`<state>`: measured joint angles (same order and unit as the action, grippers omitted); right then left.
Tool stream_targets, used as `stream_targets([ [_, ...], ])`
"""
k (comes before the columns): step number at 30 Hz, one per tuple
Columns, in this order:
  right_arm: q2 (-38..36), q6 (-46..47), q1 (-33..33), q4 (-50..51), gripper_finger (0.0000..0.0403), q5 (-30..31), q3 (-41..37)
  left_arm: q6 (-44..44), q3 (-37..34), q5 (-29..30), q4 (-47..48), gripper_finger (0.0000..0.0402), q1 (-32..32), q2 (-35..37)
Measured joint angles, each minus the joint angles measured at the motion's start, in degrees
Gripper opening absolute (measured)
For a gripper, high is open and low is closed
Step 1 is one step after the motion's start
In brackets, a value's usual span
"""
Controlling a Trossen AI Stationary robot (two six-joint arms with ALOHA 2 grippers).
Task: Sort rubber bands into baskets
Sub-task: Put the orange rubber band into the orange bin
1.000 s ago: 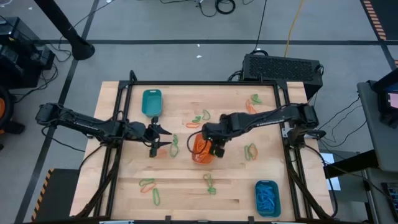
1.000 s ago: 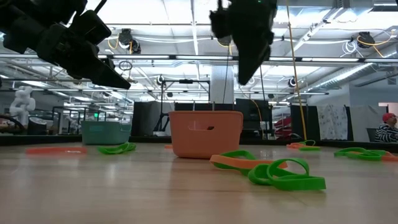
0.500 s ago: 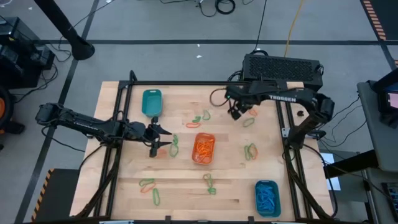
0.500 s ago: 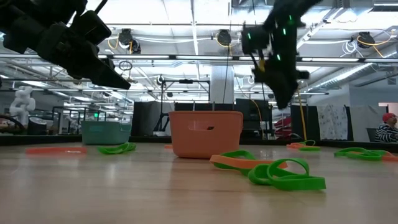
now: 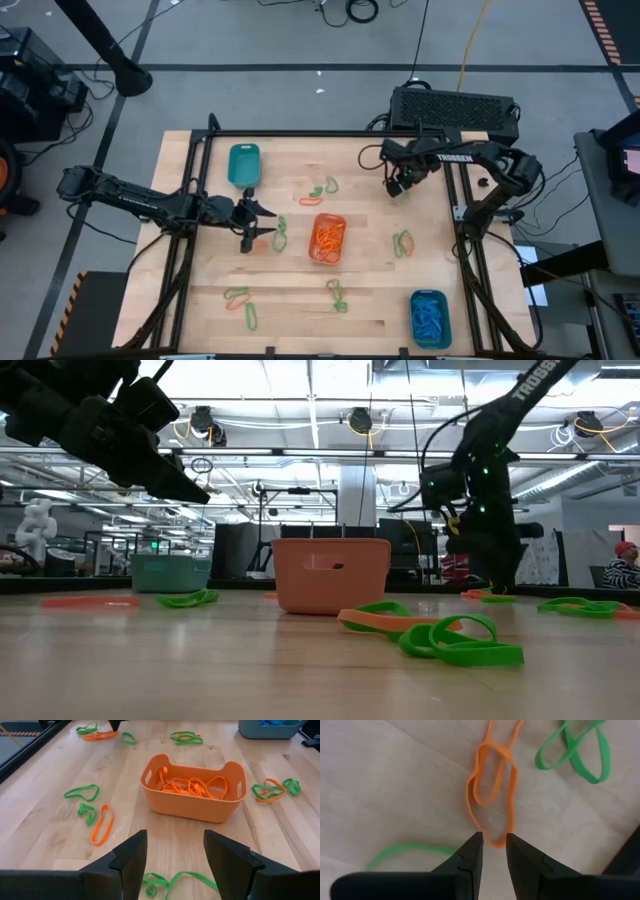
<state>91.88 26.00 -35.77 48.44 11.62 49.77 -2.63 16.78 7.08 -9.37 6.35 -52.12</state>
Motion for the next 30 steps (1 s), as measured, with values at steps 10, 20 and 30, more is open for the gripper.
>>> stream_targets([
  [10, 0.0, -1.2, -5.5, -4.5, 0.0077, -0.9, -3.4, 0.0, 0.0, 0.3, 0.0, 0.0203, 0.0, 0.0],
  [20, -0.2, -1.6, -7.4, -5.2, 0.0035, -7.9, -3.9, 0.0, 0.0, 0.4, 0.0, 0.0203, 0.0, 0.0],
  [30, -1.8, -2.3, -5.7, -5.0, 0.0002, -10.9, -2.8, 0.0, 0.0, 0.4, 0.0, 0.0203, 0.0, 0.0],
])
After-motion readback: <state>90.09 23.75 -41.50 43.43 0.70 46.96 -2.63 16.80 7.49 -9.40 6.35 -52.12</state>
